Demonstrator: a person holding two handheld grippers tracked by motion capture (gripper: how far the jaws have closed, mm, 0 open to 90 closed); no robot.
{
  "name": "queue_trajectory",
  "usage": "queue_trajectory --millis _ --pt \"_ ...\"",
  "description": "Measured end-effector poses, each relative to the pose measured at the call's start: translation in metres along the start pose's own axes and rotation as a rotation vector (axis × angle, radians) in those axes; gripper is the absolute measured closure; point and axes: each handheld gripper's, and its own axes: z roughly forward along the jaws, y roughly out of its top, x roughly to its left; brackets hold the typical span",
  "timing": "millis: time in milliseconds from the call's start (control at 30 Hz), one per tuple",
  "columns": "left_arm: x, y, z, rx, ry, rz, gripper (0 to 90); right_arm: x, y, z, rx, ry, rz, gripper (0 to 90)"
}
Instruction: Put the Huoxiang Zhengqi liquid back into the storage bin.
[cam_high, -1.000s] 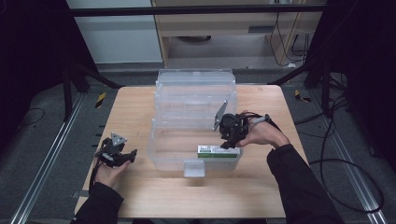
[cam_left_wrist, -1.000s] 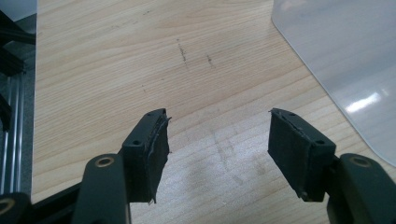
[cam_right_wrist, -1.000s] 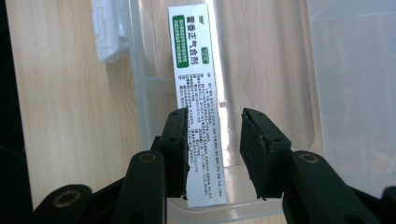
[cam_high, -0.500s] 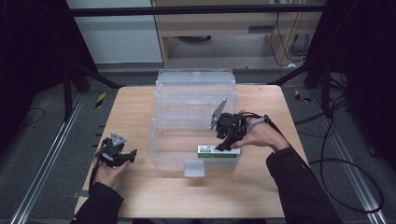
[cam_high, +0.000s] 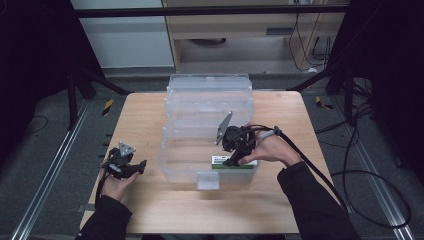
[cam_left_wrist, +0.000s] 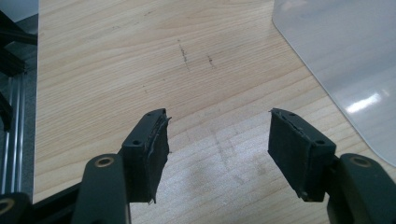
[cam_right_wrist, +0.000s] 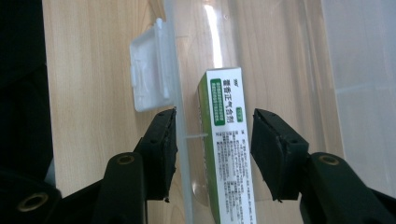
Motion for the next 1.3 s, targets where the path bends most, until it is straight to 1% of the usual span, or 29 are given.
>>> queue_trajectory --millis 67,200,333,400,533,667,767,867,933,967,1000,1100,1267,1300 --pt "0.0 0.0 0.0 -0.001 0.0 0.0 37.4 0.001 0.002 0.002 -0.002 0.002 -0.014 51.0" --pt "0.0 0.0 0.0 0.0 0.0 0.0 37.4 0.003 0.004 0.008 -0.002 0.006 -0.028 52.0" --pt "0.0 0.0 0.0 -0.002 0.0 0.0 37.4 0.006 0.007 0.015 0.003 0.026 -0.046 54.1" --pt "0.0 0.0 0.0 -0.002 0.0 0.0 37.4 0.008 0.008 0.018 0.012 0.042 -0.041 55.8" --pt "0.0 0.0 0.0 -0.002 0.0 0.0 37.4 0.012 0.011 0.024 0.024 0.043 -0.046 58.1" --pt "0.0 0.0 -0.001 -0.002 0.0 -0.001 37.4 0.014 0.012 0.029 0.018 0.049 -0.046 58.8" --pt "0.0 0.0 -0.001 -0.003 -0.001 -0.001 37.3 0.015 0.013 0.034 0.028 0.054 -0.058 59.9" --pt "0.001 0.0 -0.001 -0.004 -0.001 -0.002 37.4 0.016 0.01 0.039 0.044 0.073 -0.037 61.3" --pt "0.001 0.0 -0.001 -0.003 0.0 -0.002 37.4 0.016 0.007 0.041 0.049 0.073 -0.026 60.7" --pt "0.001 0.0 0.0 -0.002 -0.001 -0.002 37.4 0.015 0.006 0.043 0.043 0.069 -0.042 60.4" --pt "0.001 0.0 0.0 -0.002 0.0 -0.001 37.3 0.015 0.005 0.043 0.04 0.057 -0.045 60.4" --pt "0.0 0.0 0.0 -0.001 -0.001 0.001 37.3 0.015 0.003 0.046 0.044 0.063 -0.042 60.1" --pt "0.001 0.0 0.0 0.002 0.0 0.0 37.4 0.013 0.0 0.052 0.05 0.079 -0.017 62.2" --pt "0.001 0.0 0.0 0.001 0.0 -0.002 37.4 0.012 0.0 0.053 0.06 0.088 -0.008 62.5"
